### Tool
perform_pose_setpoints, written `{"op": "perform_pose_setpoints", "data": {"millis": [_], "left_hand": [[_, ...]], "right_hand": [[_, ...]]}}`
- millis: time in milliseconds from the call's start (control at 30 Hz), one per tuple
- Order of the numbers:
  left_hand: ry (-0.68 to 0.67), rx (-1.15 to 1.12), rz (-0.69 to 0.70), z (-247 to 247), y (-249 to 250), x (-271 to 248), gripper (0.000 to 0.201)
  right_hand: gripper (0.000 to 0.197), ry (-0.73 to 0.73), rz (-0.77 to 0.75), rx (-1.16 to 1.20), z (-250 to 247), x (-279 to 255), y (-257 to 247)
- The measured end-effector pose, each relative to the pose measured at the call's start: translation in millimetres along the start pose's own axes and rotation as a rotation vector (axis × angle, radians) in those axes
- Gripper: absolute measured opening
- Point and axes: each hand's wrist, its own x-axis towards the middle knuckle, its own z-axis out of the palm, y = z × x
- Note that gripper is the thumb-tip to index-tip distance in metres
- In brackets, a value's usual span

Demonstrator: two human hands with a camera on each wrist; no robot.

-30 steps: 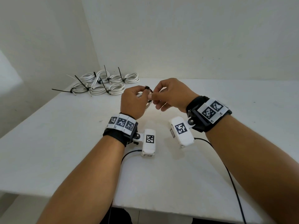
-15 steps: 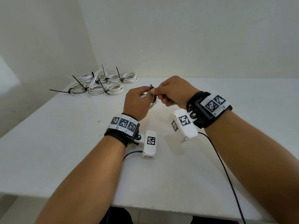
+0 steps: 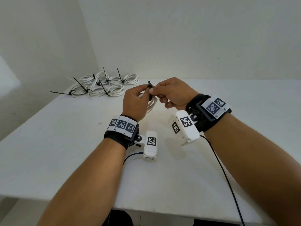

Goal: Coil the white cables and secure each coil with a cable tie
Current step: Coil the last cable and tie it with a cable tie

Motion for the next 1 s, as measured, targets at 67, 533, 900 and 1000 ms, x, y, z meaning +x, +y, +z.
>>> {"op": "perform_pose_setpoints", "data": {"millis": [67,533,900,1000], "left_hand": [[-0.006,-0.016,0.019,3,0,0,0.02],[-0.181,-0.2,-0.102,4,6,-10,0.021],[-0.289,-0.483,-0.25,17,13,-15,0.037],[-0.246,-0.426,-0.253,17,13,-14,0.036]], "right_hand": [[0.022,0.013,0.002,0.091,0,1,0],[0.025,0.173,-0.174,-0.1,-3,8,6],[0.026,0.301,-0.112,-0.043,-16,12,3],[0.027,0.299,-0.13,-0.058,-12,11,3]]}}
